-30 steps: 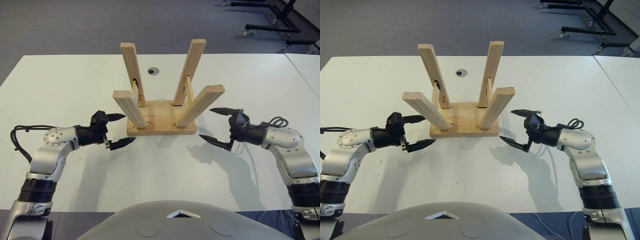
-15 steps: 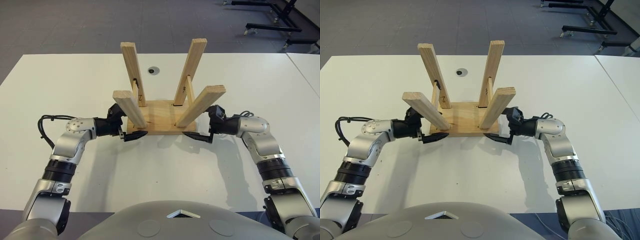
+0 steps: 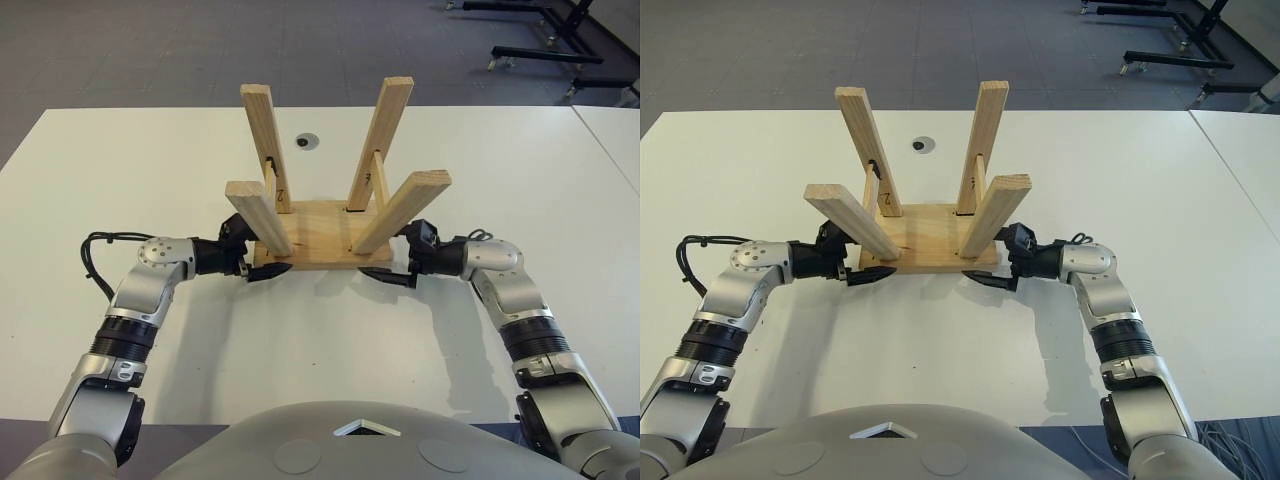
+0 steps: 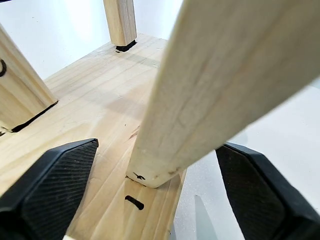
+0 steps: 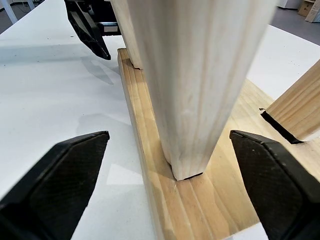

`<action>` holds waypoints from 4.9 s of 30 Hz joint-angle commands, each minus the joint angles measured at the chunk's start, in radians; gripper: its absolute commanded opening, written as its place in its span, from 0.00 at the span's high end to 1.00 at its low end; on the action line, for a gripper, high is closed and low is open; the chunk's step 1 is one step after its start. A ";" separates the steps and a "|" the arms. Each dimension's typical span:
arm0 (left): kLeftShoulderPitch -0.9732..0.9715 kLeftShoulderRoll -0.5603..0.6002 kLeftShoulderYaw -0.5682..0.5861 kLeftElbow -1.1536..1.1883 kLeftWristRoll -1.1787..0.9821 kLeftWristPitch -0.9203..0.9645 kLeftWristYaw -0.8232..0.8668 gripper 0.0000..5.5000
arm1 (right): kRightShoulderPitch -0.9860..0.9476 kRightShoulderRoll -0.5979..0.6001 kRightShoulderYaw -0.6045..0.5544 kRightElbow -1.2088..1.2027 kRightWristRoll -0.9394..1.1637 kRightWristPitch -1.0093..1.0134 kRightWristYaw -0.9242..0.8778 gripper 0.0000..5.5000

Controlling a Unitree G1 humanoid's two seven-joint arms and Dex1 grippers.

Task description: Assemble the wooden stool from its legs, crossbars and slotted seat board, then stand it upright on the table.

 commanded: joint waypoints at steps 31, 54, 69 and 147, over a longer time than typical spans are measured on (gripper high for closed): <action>0.307 0.228 0.206 -0.564 -0.530 0.506 -0.166 0.70 | 0.258 -0.242 0.029 -0.772 0.207 0.665 -0.060 0.79; 0.472 0.215 0.260 -0.573 -0.965 0.837 0.201 0.70 | 0.169 -0.327 -0.196 -0.822 1.052 1.439 -0.497 0.79; 0.301 0.195 0.353 -0.404 -0.968 0.834 0.201 0.50 | 0.230 -0.327 -0.184 -0.787 0.937 1.299 -0.461 0.33; 0.309 0.247 -0.032 -0.154 -0.036 -0.256 -0.177 0.74 | 0.367 -0.250 -0.016 -0.567 0.191 0.374 0.028 0.70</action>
